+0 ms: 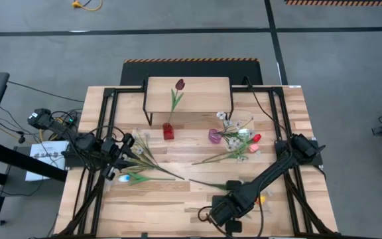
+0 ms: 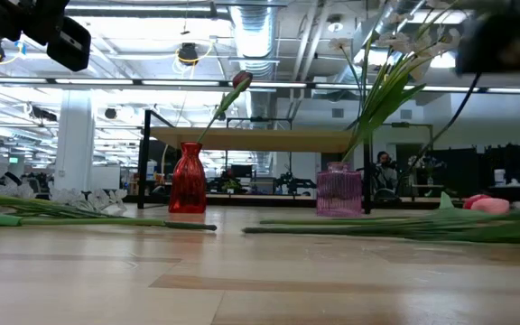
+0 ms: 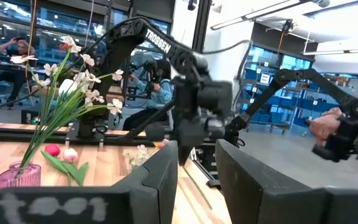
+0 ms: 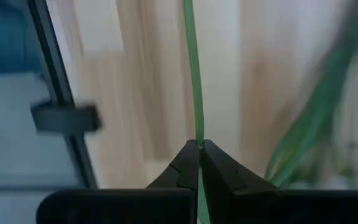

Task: Pick and place flowers into a vace then onto a shelf
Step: Put the yellow tulip into the red vase

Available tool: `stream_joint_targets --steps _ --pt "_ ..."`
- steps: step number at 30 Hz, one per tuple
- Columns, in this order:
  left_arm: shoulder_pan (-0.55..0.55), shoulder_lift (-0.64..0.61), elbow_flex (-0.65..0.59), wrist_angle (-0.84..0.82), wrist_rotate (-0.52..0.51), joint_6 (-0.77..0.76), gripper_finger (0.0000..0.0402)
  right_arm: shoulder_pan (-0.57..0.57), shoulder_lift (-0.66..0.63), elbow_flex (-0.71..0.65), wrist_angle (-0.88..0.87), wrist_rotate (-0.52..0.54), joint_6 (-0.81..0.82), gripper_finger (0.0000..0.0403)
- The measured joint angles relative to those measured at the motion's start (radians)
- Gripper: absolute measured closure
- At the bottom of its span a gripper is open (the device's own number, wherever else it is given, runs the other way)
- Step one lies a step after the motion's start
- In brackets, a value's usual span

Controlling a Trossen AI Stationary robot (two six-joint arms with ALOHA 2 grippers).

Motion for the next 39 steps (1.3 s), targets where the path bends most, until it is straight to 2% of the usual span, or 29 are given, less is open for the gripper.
stream_joint_targets --steps 5,10,21,26,29,35,39 --pt "0.000 0.000 0.001 0.000 0.000 0.000 0.0303 -0.006 0.000 -0.154 0.016 -0.056 0.095 0.0403" --pt "0.000 0.000 0.001 0.000 -0.004 -0.008 0.0303 -0.006 0.001 -0.196 0.039 -0.187 0.136 0.0403" --pt "0.000 0.000 0.002 0.000 -0.022 -0.009 0.0303 0.005 -0.009 -0.089 0.312 -0.310 0.060 0.0403" --pt "0.000 0.000 0.002 0.000 -0.022 -0.009 0.0303 0.005 -0.009 -0.031 0.338 -0.334 0.061 0.0403" --pt "0.000 0.000 0.002 0.000 -0.022 -0.009 0.0303 0.002 -0.009 0.005 0.301 -0.300 0.074 0.0403" --pt "0.000 0.000 0.002 0.000 -0.022 -0.005 0.0303 -0.001 -0.011 0.097 -0.027 -0.063 0.048 0.0403" --pt "0.000 0.000 0.002 -0.001 -0.022 -0.011 0.0303 -0.016 -0.011 0.148 -0.151 0.035 0.001 0.0403"
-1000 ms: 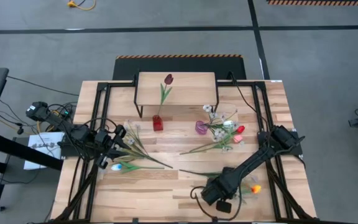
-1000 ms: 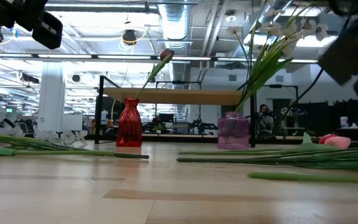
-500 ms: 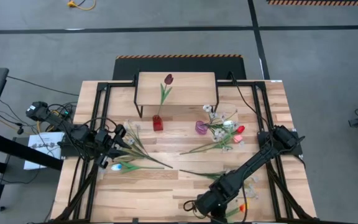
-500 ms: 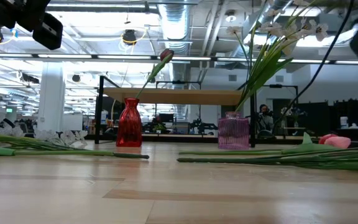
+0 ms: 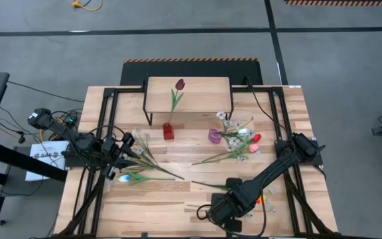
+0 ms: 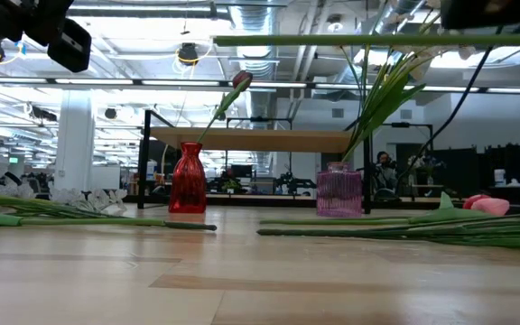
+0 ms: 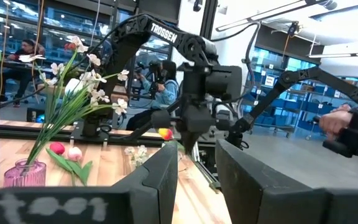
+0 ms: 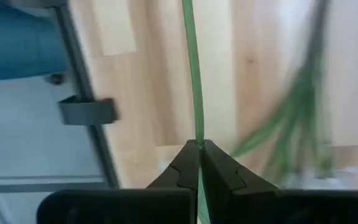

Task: Pick and place flowers into a vace then onto a shelf
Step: Put the yellow tulip into the red vase

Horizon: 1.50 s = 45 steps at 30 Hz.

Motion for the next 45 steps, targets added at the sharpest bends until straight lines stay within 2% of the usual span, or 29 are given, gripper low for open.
stream_joint_targets --steps 3,6,16,20,24,30,40,45 --pt "0.000 0.025 0.009 -0.007 0.000 0.010 0.0303 -0.024 0.000 0.043 -0.028 0.019 -0.055 0.0403" --pt "0.000 0.086 0.079 -0.070 -0.001 0.023 0.0303 -0.056 0.000 0.084 -0.080 0.024 -0.106 0.0403" --pt "0.001 0.479 0.528 -0.491 -0.022 0.141 0.0303 -0.155 0.000 0.193 -0.367 0.000 -0.181 0.0403" --pt "0.001 0.606 0.685 -0.595 0.028 0.168 0.0303 -0.166 0.002 0.243 -0.365 -0.008 -0.212 0.0403" --pt "0.009 0.704 0.811 -0.688 0.028 0.185 0.0303 -0.160 0.001 0.296 -0.363 -0.005 -0.217 0.0403" --pt "0.053 0.830 0.937 -0.784 0.033 0.192 0.0303 -0.156 0.001 0.342 -0.362 -0.003 -0.243 0.0403" --pt "0.130 1.036 1.045 -0.794 0.208 0.209 0.0303 -0.202 0.001 0.347 -0.361 0.000 -0.315 0.0403" --pt "0.140 1.138 1.103 -0.792 0.251 0.227 0.0303 -0.223 0.001 0.347 -0.362 0.008 -0.345 0.0403"
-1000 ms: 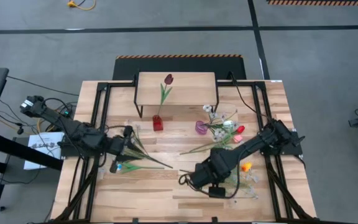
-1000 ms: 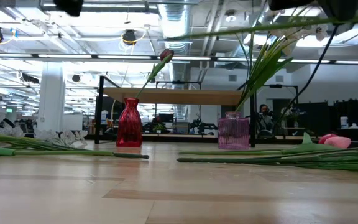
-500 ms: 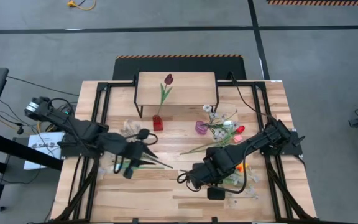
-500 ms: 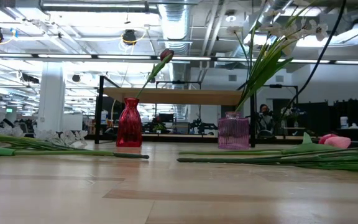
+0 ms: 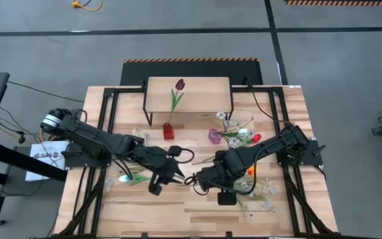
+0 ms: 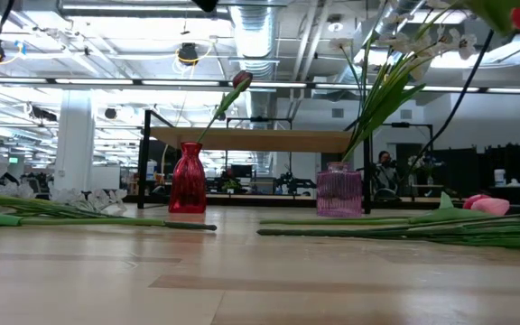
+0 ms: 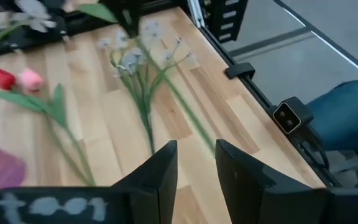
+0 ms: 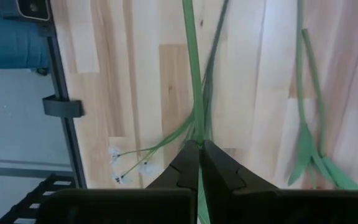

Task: Pick and place flowers into a vace then onto a shelf
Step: Put the yellow tulip into the red vase

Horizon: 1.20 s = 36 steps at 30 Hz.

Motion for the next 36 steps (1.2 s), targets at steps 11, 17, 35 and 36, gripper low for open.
stream_joint_targets --steps 11,17,35,36 --pt "0.000 0.118 0.080 0.009 0.038 0.025 0.0303 -0.006 0.000 0.000 0.000 0.029 -0.029 0.0403" --pt "0.001 0.159 0.115 0.015 0.044 0.035 0.0303 -0.022 0.000 0.000 0.000 0.043 -0.051 0.0403" --pt "0.032 0.159 0.115 0.018 0.051 0.027 0.0303 -0.025 0.000 0.017 0.005 0.069 -0.093 0.0403" --pt "0.032 0.159 0.115 0.018 0.051 0.027 0.0303 -0.025 0.000 0.025 0.006 0.076 -0.097 0.0403"
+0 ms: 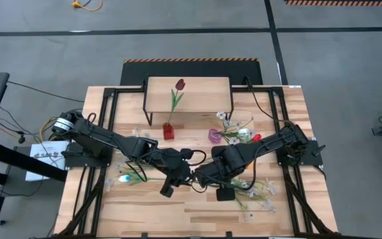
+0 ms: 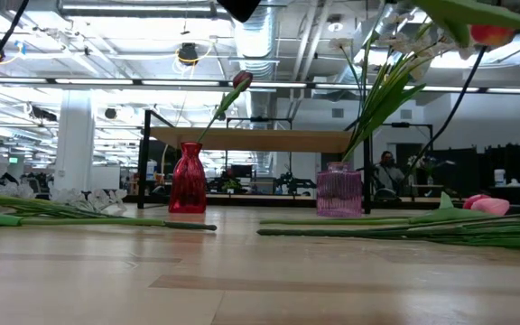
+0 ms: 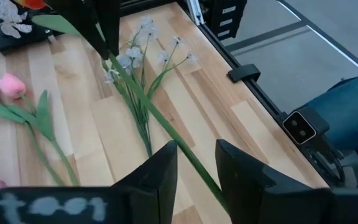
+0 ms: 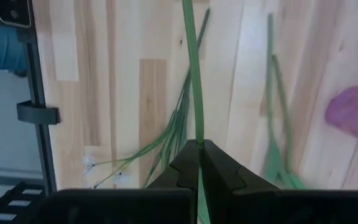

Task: Pick and place flowers into a vace then onto a shelf
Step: Put the yellow tulip into the red vase

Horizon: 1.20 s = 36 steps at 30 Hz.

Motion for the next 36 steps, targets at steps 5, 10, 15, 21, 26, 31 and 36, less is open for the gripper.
stream_joint_targets --steps 5,10,15,21,26,31,36 --pt "0.000 0.000 -0.001 -0.021 0.019 -0.005 0.0303 0.001 0.000 0.041 0.000 0.028 -0.008 0.0403" --pt "0.000 0.000 -0.002 -0.014 -0.005 -0.006 0.0303 0.002 0.000 0.060 -0.001 0.045 -0.015 0.0403" --pt "0.000 0.000 -0.003 -0.018 -0.008 -0.008 0.0303 0.002 0.000 0.060 0.000 0.047 -0.016 0.0403" --pt "0.003 0.000 -0.003 -0.025 -0.023 -0.021 0.0331 0.002 0.000 0.060 0.001 0.047 -0.016 0.0403" --pt "0.003 -0.001 -0.004 -0.037 -0.075 -0.028 0.0392 0.003 0.000 0.060 0.002 0.043 -0.016 0.0403" --pt "0.003 -0.001 -0.004 -0.044 -0.079 -0.039 0.0399 0.002 0.000 0.060 0.007 0.042 -0.016 0.0401" --pt "0.003 -0.001 -0.005 -0.056 -0.072 -0.045 0.0400 0.003 0.000 0.060 0.036 0.040 0.029 0.0373"
